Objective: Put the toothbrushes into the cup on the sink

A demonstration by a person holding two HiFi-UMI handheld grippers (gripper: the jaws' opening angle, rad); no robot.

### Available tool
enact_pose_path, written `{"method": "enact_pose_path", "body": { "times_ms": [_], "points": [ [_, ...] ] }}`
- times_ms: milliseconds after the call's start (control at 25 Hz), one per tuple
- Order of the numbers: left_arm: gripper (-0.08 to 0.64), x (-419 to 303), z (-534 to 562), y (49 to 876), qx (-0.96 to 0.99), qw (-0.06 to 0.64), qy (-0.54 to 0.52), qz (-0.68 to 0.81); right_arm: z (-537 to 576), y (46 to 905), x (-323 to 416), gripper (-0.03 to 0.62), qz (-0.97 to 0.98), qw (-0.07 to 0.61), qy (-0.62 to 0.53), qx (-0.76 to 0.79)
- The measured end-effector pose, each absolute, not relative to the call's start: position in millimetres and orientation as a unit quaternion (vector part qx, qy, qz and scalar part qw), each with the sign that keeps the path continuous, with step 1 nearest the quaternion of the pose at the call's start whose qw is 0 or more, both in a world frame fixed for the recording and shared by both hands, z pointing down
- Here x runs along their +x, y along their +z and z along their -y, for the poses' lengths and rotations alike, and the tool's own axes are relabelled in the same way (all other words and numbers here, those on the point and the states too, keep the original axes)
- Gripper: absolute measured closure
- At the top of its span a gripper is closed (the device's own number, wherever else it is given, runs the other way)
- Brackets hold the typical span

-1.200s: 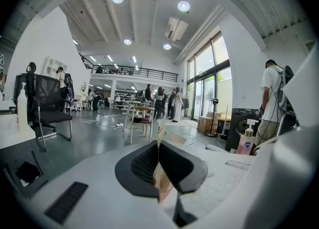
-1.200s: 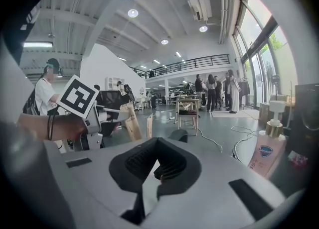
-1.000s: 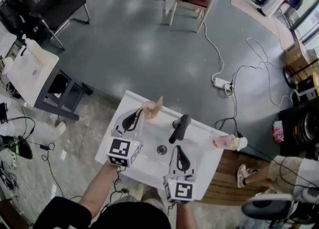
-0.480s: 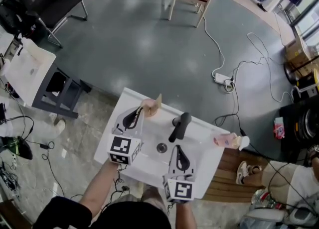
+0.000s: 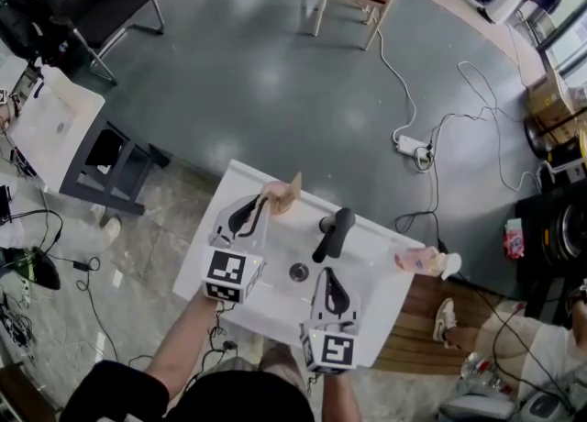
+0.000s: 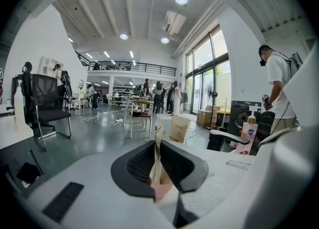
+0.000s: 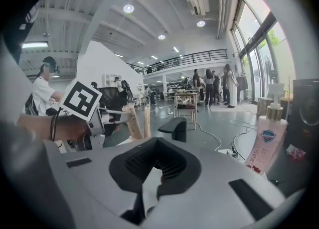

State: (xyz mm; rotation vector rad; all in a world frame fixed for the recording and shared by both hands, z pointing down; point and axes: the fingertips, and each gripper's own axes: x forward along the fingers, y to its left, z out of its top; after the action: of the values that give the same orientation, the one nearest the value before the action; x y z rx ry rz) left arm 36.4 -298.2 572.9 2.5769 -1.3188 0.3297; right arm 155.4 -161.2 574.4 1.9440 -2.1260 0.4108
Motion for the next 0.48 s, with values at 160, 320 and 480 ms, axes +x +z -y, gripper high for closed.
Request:
{"method": "enact_pose_path", "body": {
  "times_ms": [160,320,480],
  "points": [
    [0.422,39.7,297.6,571.8,0.882,0.118,0.117,0.441,163.0,570.5,156.3,0.594,0.723,0.118,0.141,0.666],
    [0.387,38.9,297.7,573.6,0.880,0.120,0.118,0.443,165.2,566.7,157.1,0.594,0.723,0.117,0.138,0.667],
    [0.382,38.3,296.2,572.4,0.879,0.119,0.120,0.447,159.7,573.5,156.9,0.594,0.728,0.115,0.140,0.661]
  ]
}}
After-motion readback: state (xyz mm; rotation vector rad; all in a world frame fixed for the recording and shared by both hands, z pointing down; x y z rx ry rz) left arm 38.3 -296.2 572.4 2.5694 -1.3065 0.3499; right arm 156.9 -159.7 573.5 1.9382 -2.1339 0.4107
